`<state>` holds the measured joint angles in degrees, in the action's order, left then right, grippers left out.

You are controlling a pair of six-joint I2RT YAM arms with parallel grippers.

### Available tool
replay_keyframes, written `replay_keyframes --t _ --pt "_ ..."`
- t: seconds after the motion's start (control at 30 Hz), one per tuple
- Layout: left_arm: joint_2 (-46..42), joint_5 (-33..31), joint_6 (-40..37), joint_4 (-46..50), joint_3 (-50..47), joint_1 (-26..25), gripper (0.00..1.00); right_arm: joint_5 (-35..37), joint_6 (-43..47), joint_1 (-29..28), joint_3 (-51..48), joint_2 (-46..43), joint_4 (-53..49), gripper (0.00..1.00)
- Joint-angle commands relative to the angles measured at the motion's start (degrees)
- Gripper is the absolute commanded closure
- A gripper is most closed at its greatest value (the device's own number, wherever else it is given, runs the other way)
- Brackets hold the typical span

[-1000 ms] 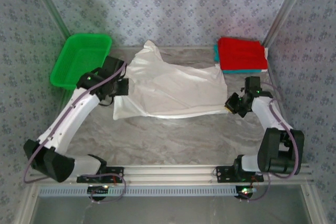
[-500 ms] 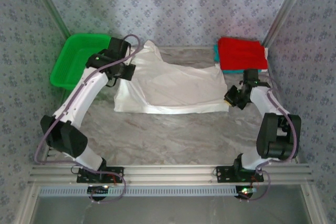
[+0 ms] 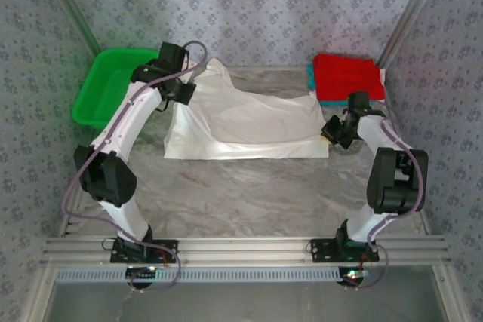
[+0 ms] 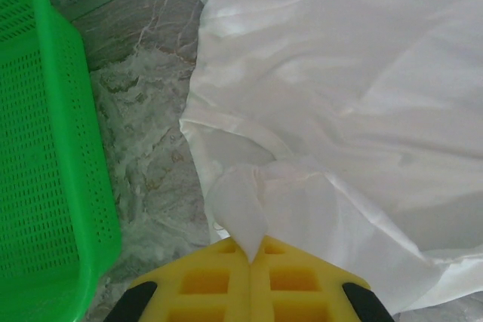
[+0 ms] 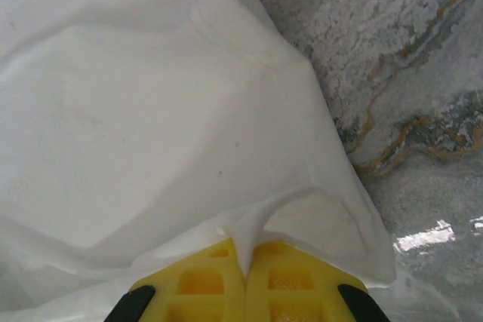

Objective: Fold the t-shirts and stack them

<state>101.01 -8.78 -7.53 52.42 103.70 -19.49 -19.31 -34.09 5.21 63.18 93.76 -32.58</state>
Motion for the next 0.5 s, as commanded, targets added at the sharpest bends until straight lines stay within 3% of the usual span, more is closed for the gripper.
replay_keyframes --t 0.0,0.47 --pt "2.56 -0.34 -1.5 -0.53 3.74 0.15 1.0 -0.82 -1.29 -0.24 2.49 2.14 0.56 0.99" --pt "12.47 -4.72 -3.12 2.23 14.15 1.18 1.0 -1.39 -1.51 -0.52 8.27 8.37 1.27 1.0"
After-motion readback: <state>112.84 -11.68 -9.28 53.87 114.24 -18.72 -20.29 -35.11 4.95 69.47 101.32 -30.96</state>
